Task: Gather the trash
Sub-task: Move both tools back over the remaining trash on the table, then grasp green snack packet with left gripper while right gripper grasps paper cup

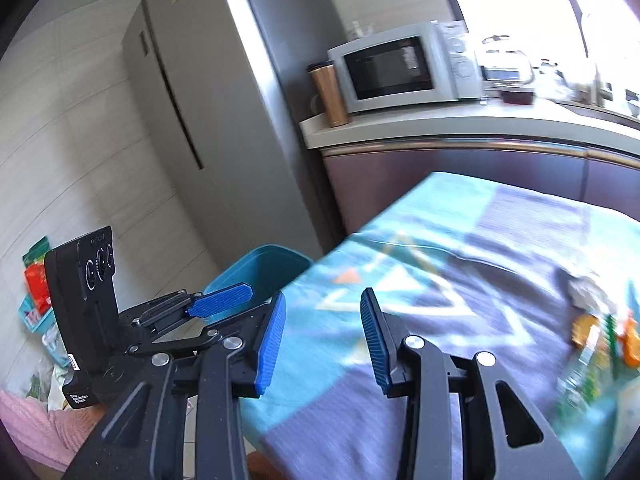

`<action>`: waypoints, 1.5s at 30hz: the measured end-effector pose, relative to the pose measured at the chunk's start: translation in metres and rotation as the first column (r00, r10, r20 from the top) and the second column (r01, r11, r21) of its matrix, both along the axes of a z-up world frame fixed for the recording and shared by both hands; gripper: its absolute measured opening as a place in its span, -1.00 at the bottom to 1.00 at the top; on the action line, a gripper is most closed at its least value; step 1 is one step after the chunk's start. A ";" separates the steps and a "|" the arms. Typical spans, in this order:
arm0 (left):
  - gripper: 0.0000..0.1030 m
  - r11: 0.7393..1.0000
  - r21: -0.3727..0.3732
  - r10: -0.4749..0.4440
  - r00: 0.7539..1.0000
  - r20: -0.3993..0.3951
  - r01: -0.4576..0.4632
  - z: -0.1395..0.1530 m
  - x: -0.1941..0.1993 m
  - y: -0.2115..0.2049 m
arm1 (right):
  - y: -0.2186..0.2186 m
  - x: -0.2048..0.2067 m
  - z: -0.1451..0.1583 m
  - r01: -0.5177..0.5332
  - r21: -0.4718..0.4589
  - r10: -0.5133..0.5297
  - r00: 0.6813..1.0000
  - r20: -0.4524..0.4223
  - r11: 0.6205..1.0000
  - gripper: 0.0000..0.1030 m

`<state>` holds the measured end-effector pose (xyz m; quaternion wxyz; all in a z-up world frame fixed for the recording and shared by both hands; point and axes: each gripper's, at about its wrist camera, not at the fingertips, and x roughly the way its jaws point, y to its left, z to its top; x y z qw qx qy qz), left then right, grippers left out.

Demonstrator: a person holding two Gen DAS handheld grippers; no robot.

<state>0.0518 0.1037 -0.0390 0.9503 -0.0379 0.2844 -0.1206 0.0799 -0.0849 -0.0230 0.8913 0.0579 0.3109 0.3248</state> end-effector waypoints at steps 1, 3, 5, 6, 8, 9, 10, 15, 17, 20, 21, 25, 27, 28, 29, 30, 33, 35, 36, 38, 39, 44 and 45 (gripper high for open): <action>-0.11 1.000 0.000 -0.028 1.000 -0.005 0.028 -0.001 0.001 -0.011 | -0.012 -0.005 -0.001 0.029 -0.002 -0.029 1.000 0.001 1.000 -0.28; -0.11 0.997 0.004 -0.078 0.997 -0.010 0.078 -0.001 0.001 -0.031 | -0.035 -0.013 -0.002 0.092 -0.010 -0.091 0.996 0.006 0.996 -0.27; -0.11 0.992 0.002 -0.123 0.992 -0.025 0.123 -0.005 0.003 -0.051 | -0.055 -0.020 -0.003 0.149 -0.011 -0.149 0.989 0.008 0.989 -0.26; -0.11 0.989 0.001 -0.146 0.989 -0.035 0.146 -0.007 0.004 -0.061 | -0.067 -0.024 -0.004 0.182 -0.015 -0.182 0.983 0.012 0.983 -0.24; -0.11 0.983 0.003 -0.181 0.982 -0.050 0.181 -0.013 0.003 -0.079 | -0.085 -0.032 -0.006 0.241 -0.022 -0.241 0.970 0.020 0.970 -0.15; -0.11 0.980 0.001 -0.198 0.978 -0.059 0.199 -0.015 0.004 -0.087 | -0.094 -0.034 -0.008 0.268 -0.024 -0.268 0.963 0.022 0.963 -0.09; -0.11 0.976 0.001 -0.216 0.974 -0.067 0.217 -0.017 0.005 -0.096 | -0.103 -0.038 -0.009 0.298 -0.030 -0.297 0.954 0.028 0.954 -0.08; -0.06 0.958 -0.004 -0.286 0.953 -0.100 0.287 -0.023 0.012 -0.126 | -0.146 -0.056 -0.012 0.429 -0.062 -0.425 0.903 0.067 0.901 0.13; -0.04 0.950 -0.008 -0.312 0.944 -0.112 0.313 -0.024 0.014 -0.138 | -0.165 -0.064 -0.015 0.472 -0.056 -0.468 0.881 0.071 0.880 0.18; -0.01 0.940 -0.006 -0.340 0.933 -0.116 0.342 -0.023 0.019 -0.153 | -0.188 -0.068 -0.022 0.531 -0.050 -0.529 0.847 0.053 0.846 0.36; -0.01 0.936 -0.008 -0.351 0.929 -0.117 0.352 -0.023 0.021 -0.158 | -0.194 -0.068 -0.026 0.546 -0.049 -0.545 0.838 0.041 0.836 0.38; 0.00 0.925 -0.016 -0.378 0.916 -0.138 0.379 -0.023 0.032 -0.179 | -0.206 -0.066 -0.038 0.567 -0.052 -0.568 0.823 0.003 0.822 0.41; 0.00 0.920 -0.010 -0.389 0.910 -0.147 0.392 -0.024 0.037 -0.189 | -0.207 -0.063 -0.043 0.570 -0.057 -0.572 0.821 -0.010 0.820 0.50; 0.00 0.918 -0.005 -0.392 0.907 -0.155 0.396 -0.025 0.040 -0.194 | -0.206 -0.061 -0.045 0.568 -0.057 -0.570 0.822 -0.019 0.821 0.51; 0.01 0.916 -0.002 -0.395 0.904 -0.161 0.400 -0.025 0.042 -0.198 | -0.206 -0.059 -0.047 0.564 -0.056 -0.566 0.824 -0.029 0.824 0.51; 0.01 0.914 -0.006 -0.402 0.900 -0.169 0.407 -0.026 0.046 -0.202 | -0.207 -0.058 -0.049 0.562 -0.054 -0.564 0.825 -0.036 0.825 0.51; 0.00 0.912 -0.022 -0.406 0.894 -0.191 0.410 -0.029 0.055 -0.211 | -0.208 -0.053 -0.054 0.561 -0.053 -0.563 0.824 -0.057 0.826 0.51; 0.00 0.913 -0.025 -0.403 0.892 -0.203 0.407 -0.030 0.062 -0.216 | -0.210 -0.051 -0.056 0.560 -0.036 -0.561 0.824 -0.076 0.827 0.51; 0.00 0.914 -0.023 -0.401 0.893 -0.206 0.405 -0.031 0.064 -0.217 | -0.211 -0.051 -0.057 0.560 -0.029 -0.560 0.824 -0.083 0.828 0.51; -0.02 0.914 -0.026 -0.400 0.890 -0.218 0.405 -0.033 0.069 -0.221 | -0.212 -0.050 -0.058 0.560 -0.016 -0.559 0.824 -0.091 0.828 0.48; -0.03 0.914 -0.033 -0.402 0.888 -0.224 0.405 -0.034 0.071 -0.222 | -0.212 -0.050 -0.059 0.558 -0.012 -0.556 0.826 -0.096 0.830 0.42; -0.35 0.912 -0.083 -0.408 0.873 -0.267 0.401 -0.039 0.084 -0.224 | -0.217 -0.050 -0.064 0.555 0.016 -0.548 0.825 -0.136 0.831 0.16; -0.40 0.912 -0.089 -0.409 0.872 -0.269 0.400 -0.039 0.086 -0.224 | -0.219 -0.050 -0.065 0.556 0.025 -0.548 0.824 -0.143 0.831 0.13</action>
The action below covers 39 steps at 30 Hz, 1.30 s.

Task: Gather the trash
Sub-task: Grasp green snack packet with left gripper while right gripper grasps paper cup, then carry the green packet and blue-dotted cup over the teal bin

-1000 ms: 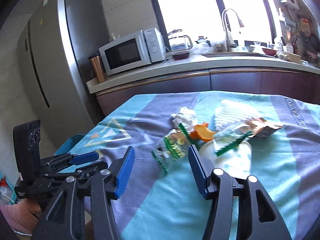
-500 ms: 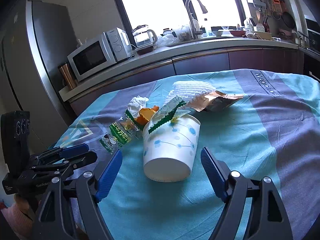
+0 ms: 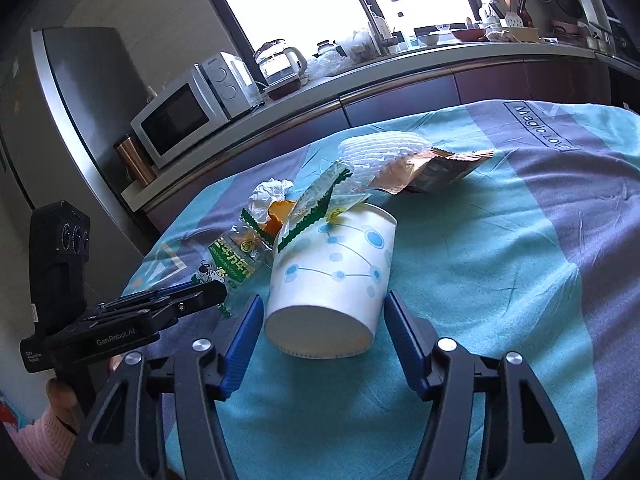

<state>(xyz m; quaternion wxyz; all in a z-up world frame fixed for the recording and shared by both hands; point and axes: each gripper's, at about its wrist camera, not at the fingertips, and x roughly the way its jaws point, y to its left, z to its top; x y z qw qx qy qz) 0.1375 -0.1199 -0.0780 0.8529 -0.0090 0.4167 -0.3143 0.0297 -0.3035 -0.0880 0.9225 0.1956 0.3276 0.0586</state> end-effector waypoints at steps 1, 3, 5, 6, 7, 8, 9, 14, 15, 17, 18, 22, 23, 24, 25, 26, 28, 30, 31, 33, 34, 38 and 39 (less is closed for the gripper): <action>-0.47 1.000 -0.004 0.001 1.000 -0.003 -0.001 0.000 0.001 0.000 | -0.002 0.000 0.000 0.000 0.010 0.000 1.000 0.001 1.000 0.13; -0.53 1.000 -0.011 -0.001 1.000 -0.008 0.001 0.000 0.001 0.001 | -0.003 -0.003 -0.001 0.006 0.019 -0.006 1.000 0.004 1.000 0.13; -0.57 1.000 -0.019 0.000 1.000 -0.014 0.000 0.000 0.002 0.003 | -0.004 -0.004 -0.002 0.003 0.031 -0.003 1.000 0.004 1.000 0.12; -0.57 1.000 -0.021 -0.001 1.000 -0.012 0.001 0.001 0.002 0.004 | -0.005 -0.005 -0.002 0.002 0.042 -0.002 1.000 0.005 0.999 0.12; -0.60 1.000 -0.020 -0.001 1.000 -0.008 0.001 0.001 0.001 0.005 | -0.005 -0.006 -0.002 0.000 0.046 0.000 1.000 0.005 0.999 0.12; -0.63 1.000 -0.022 -0.001 1.000 -0.005 0.001 0.002 0.000 0.006 | -0.005 -0.007 -0.001 0.001 0.046 -0.001 1.000 0.005 0.999 0.12; -0.65 1.000 -0.027 -0.005 1.000 -0.005 0.005 0.003 -0.001 0.008 | -0.004 -0.008 -0.001 -0.001 0.049 0.000 1.000 0.008 0.999 0.12; -0.73 1.000 -0.018 -0.020 1.000 0.019 0.020 0.008 -0.015 0.018 | -0.001 -0.013 0.003 -0.042 0.088 0.041 0.999 0.017 0.995 0.12; -0.73 1.000 -0.016 -0.021 1.000 0.023 0.021 0.009 -0.017 0.021 | 0.001 -0.013 0.004 -0.054 0.094 0.053 0.998 0.017 0.994 0.12; -0.73 1.000 -0.013 -0.018 0.999 0.038 0.018 0.012 -0.023 0.028 | 0.008 -0.014 0.005 -0.078 0.099 0.077 0.997 0.015 0.992 0.12; -0.73 1.000 -0.012 -0.017 0.999 0.046 0.018 0.014 -0.026 0.031 | 0.012 -0.014 0.005 -0.090 0.101 0.089 0.996 0.015 0.991 0.12; -0.73 1.000 -0.004 -0.003 0.997 0.077 0.004 0.020 -0.037 0.049 | 0.026 -0.014 0.006 -0.129 0.108 0.128 0.992 0.020 0.986 0.12; -0.73 1.000 -0.002 0.002 0.997 0.082 -0.002 0.020 -0.039 0.054 | 0.030 -0.014 0.007 -0.139 0.110 0.137 0.990 0.023 0.984 0.12; -0.73 1.000 0.000 0.010 0.996 0.087 -0.010 0.022 -0.041 0.059 | 0.032 -0.014 0.008 -0.146 0.109 0.145 0.989 0.024 0.983 0.12; -0.73 1.000 0.000 0.019 0.996 0.091 -0.019 0.023 -0.042 0.065 | 0.035 -0.013 0.009 -0.155 0.108 0.153 0.988 0.026 0.982 0.12; -0.73 1.000 -0.003 0.026 0.996 0.091 -0.026 0.023 -0.043 0.071 | 0.039 -0.012 0.010 -0.163 0.107 0.161 0.987 0.028 0.981 0.12; -0.73 0.999 -0.008 0.054 0.994 0.097 -0.054 0.025 -0.045 0.083 | 0.045 -0.012 0.011 -0.181 0.101 0.179 0.983 0.034 0.978 0.12; -0.73 0.997 -0.017 0.075 0.992 0.097 -0.074 0.025 -0.046 0.094 | 0.051 -0.010 0.013 -0.198 0.098 0.195 0.980 0.039 0.975 0.12; -0.73 0.996 -0.022 0.086 0.992 0.095 -0.084 0.026 -0.047 0.100 | 0.055 -0.009 0.014 -0.206 0.097 0.203 0.978 0.041 0.974 0.12; -0.73 0.994 -0.028 0.104 0.990 0.094 -0.101 0.026 -0.049 0.109 | 0.061 -0.007 0.016 -0.221 0.093 0.218 0.975 0.045 0.971 0.12; -0.73 0.993 -0.030 0.115 0.989 0.097 -0.113 0.026 -0.051 0.114 | 0.063 -0.006 0.016 -0.229 0.092 0.225 0.973 0.047 0.969 0.12; -0.73 0.987 -0.037 0.159 0.982 0.103 -0.156 0.029 -0.056 0.133 | 0.074 -0.001 0.019 -0.261 0.089 0.256 0.965 0.058 0.961 0.12; -0.73 0.985 -0.036 0.172 0.979 0.106 -0.169 0.031 -0.058 0.139 | 0.077 0.000 0.021 -0.271 0.086 0.266 0.962 0.063 0.959 0.12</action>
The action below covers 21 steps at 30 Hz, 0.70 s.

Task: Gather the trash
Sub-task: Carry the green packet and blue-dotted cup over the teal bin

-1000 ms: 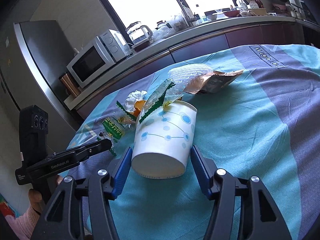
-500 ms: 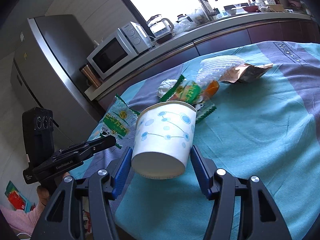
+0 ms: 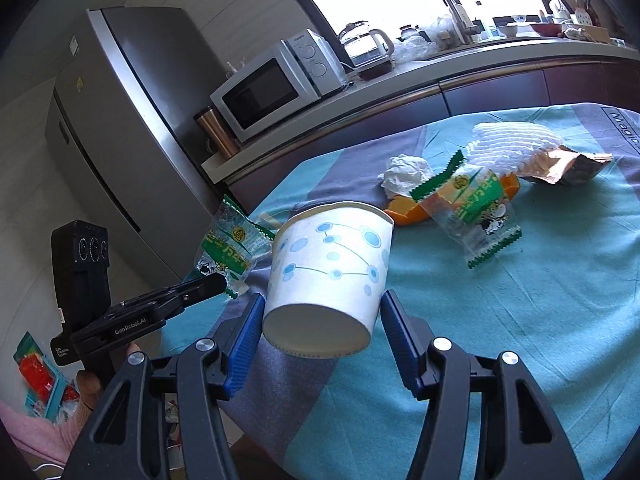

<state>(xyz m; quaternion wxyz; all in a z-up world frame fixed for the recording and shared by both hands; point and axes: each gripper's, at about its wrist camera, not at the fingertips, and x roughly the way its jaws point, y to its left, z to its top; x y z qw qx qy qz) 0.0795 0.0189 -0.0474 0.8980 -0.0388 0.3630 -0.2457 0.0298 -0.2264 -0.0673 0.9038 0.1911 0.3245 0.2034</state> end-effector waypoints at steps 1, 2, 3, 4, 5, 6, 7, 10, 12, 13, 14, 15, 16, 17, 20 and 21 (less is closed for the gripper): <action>-0.73 1.000 0.001 0.014 1.000 0.003 -0.014 0.001 -0.001 0.005 | 0.003 0.001 0.001 -0.009 -0.001 0.009 1.000 0.004 1.000 0.12; -0.73 1.000 0.000 0.028 1.000 0.005 -0.028 0.001 -0.003 0.011 | 0.007 0.003 0.002 -0.020 -0.002 0.020 1.000 0.008 1.000 0.12; -0.73 0.999 -0.003 0.039 0.999 0.007 -0.039 0.002 -0.004 0.017 | 0.011 0.004 0.003 -0.030 -0.004 0.030 0.999 0.013 1.000 0.12; -0.73 0.999 -0.005 0.052 0.999 0.007 -0.052 0.003 -0.005 0.023 | 0.015 0.004 0.004 -0.040 -0.008 0.040 0.999 0.017 0.999 0.12; -0.73 0.998 -0.005 0.064 0.998 0.008 -0.064 0.004 -0.007 0.029 | 0.019 0.005 0.005 -0.051 -0.011 0.051 0.998 0.021 0.999 0.12; -0.73 0.997 -0.003 0.078 0.997 0.012 -0.078 0.005 -0.009 0.034 | 0.023 0.006 0.005 -0.063 -0.011 0.063 0.998 0.024 0.998 0.12; -0.73 0.996 -0.003 0.089 0.996 0.016 -0.089 0.005 -0.011 0.039 | 0.027 0.007 0.006 -0.073 -0.012 0.073 0.997 0.027 0.997 0.12; -0.73 0.993 -0.007 0.118 0.993 0.025 -0.118 0.008 -0.016 0.053 | 0.039 0.010 0.009 -0.104 -0.020 0.105 0.994 0.039 0.994 0.12; -0.73 0.991 -0.005 0.137 0.990 0.032 -0.137 0.011 -0.020 0.058 | 0.047 0.012 0.012 -0.125 -0.024 0.126 0.991 0.045 0.992 0.12; -0.73 0.989 -0.008 0.146 0.989 0.033 -0.146 0.012 -0.022 0.062 | 0.051 0.013 0.013 -0.134 -0.026 0.135 0.990 0.047 0.991 0.12; -0.73 0.988 -0.009 0.154 0.987 0.034 -0.154 0.012 -0.023 0.066 | 0.055 0.014 0.014 -0.144 -0.028 0.146 0.988 0.050 0.989 0.12; -0.73 0.986 -0.009 0.166 0.985 0.037 -0.166 0.013 -0.025 0.070 | 0.059 0.015 0.015 -0.155 -0.030 0.156 0.986 0.053 0.988 0.12; -0.73 0.984 -0.009 0.176 0.984 0.040 -0.175 0.013 -0.027 0.074 | 0.063 0.015 0.016 -0.163 -0.033 0.165 0.985 0.056 0.986 0.12; -0.73 0.983 -0.011 0.186 0.982 0.040 -0.185 0.014 -0.029 0.079 | 0.066 0.016 0.017 -0.173 -0.036 0.175 0.983 0.058 0.984 0.12; -0.73 0.976 -0.013 0.216 0.976 0.041 -0.215 0.015 -0.033 0.090 | 0.078 0.019 0.019 -0.199 -0.044 0.202 0.977 0.064 0.979 0.12; -0.73 0.974 -0.014 0.226 0.973 0.039 -0.226 0.014 -0.033 0.095 | 0.081 0.019 0.020 -0.208 -0.045 0.211 0.975 0.065 0.977 0.12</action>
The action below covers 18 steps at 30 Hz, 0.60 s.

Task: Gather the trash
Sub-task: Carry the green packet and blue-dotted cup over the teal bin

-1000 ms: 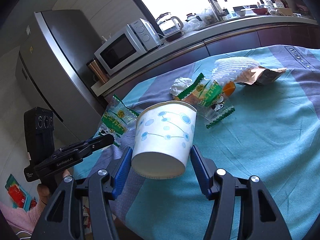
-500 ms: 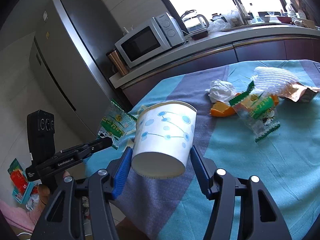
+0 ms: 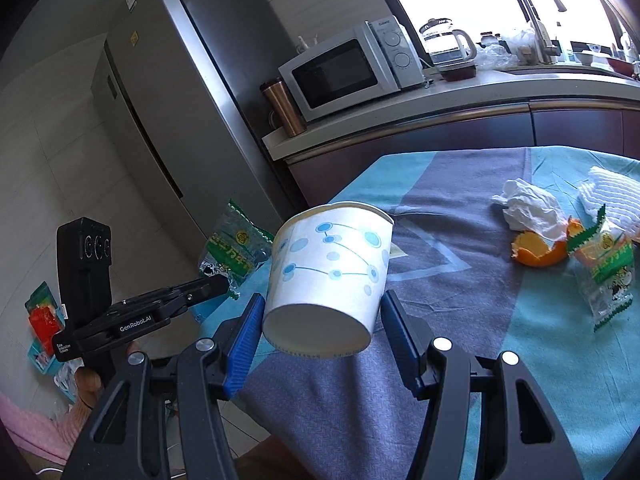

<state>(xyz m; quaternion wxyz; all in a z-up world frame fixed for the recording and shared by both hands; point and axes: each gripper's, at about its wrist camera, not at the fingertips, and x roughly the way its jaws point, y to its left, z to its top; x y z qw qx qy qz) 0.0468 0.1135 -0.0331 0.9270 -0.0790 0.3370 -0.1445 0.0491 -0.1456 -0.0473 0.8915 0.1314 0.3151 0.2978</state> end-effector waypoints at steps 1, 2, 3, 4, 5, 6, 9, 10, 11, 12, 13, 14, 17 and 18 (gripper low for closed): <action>-0.73 1.000 0.000 0.011 1.000 -0.001 -0.011 0.000 -0.001 0.004 | 0.004 0.001 0.001 -0.008 -0.001 0.008 1.000 0.002 1.000 0.12; -0.73 1.000 0.004 0.022 1.000 0.001 -0.022 0.000 -0.003 0.007 | 0.007 0.002 0.002 -0.015 -0.002 0.015 1.000 0.004 1.000 0.12; -0.73 0.999 0.008 0.033 0.999 0.003 -0.033 0.000 -0.004 0.011 | 0.010 0.002 0.003 -0.023 -0.004 0.023 1.000 0.006 1.000 0.12; -0.73 0.999 0.006 0.040 0.999 0.004 -0.040 0.000 -0.005 0.014 | 0.012 0.003 0.003 -0.031 -0.005 0.031 1.000 0.007 1.000 0.12; -0.73 0.999 0.004 0.046 0.999 0.004 -0.046 0.000 -0.007 0.018 | 0.016 0.004 0.004 -0.037 -0.007 0.037 0.999 0.008 0.999 0.12; -0.73 0.999 0.004 0.054 0.999 0.005 -0.054 0.001 -0.009 0.021 | 0.019 0.006 0.005 -0.044 -0.009 0.044 0.999 0.009 0.999 0.12; -0.73 0.997 0.002 0.076 0.997 0.007 -0.076 0.001 -0.014 0.030 | 0.028 0.007 0.006 -0.066 -0.016 0.066 0.998 0.012 0.998 0.12; -0.73 0.997 0.001 0.083 0.997 0.008 -0.083 0.002 -0.014 0.032 | 0.031 0.008 0.007 -0.071 -0.018 0.072 0.997 0.013 0.997 0.12; -0.73 0.996 0.001 0.089 0.996 0.009 -0.089 0.002 -0.014 0.035 | 0.034 0.009 0.007 -0.078 -0.018 0.078 0.997 0.013 0.997 0.12; -0.73 0.995 0.001 0.097 0.995 0.011 -0.097 0.002 -0.016 0.039 | 0.037 0.010 0.008 -0.085 -0.019 0.085 0.996 0.013 0.996 0.12; -0.73 0.994 0.001 0.105 0.994 0.012 -0.105 0.003 -0.016 0.042 | 0.040 0.012 0.008 -0.092 -0.022 0.092 0.996 0.014 0.995 0.12; -0.73 0.993 0.002 0.115 0.993 0.014 -0.115 0.003 -0.018 0.045 | 0.043 0.013 0.008 -0.100 -0.025 0.100 0.995 0.014 0.995 0.12; -0.73 0.990 0.000 0.140 0.990 0.015 -0.140 0.005 -0.019 0.055 | 0.053 0.016 0.009 -0.121 -0.033 0.122 0.992 0.015 0.992 0.12; -0.73 0.989 -0.001 0.151 0.988 0.015 -0.151 0.004 -0.020 0.058 | 0.056 0.018 0.009 -0.130 -0.036 0.130 0.991 0.014 0.991 0.12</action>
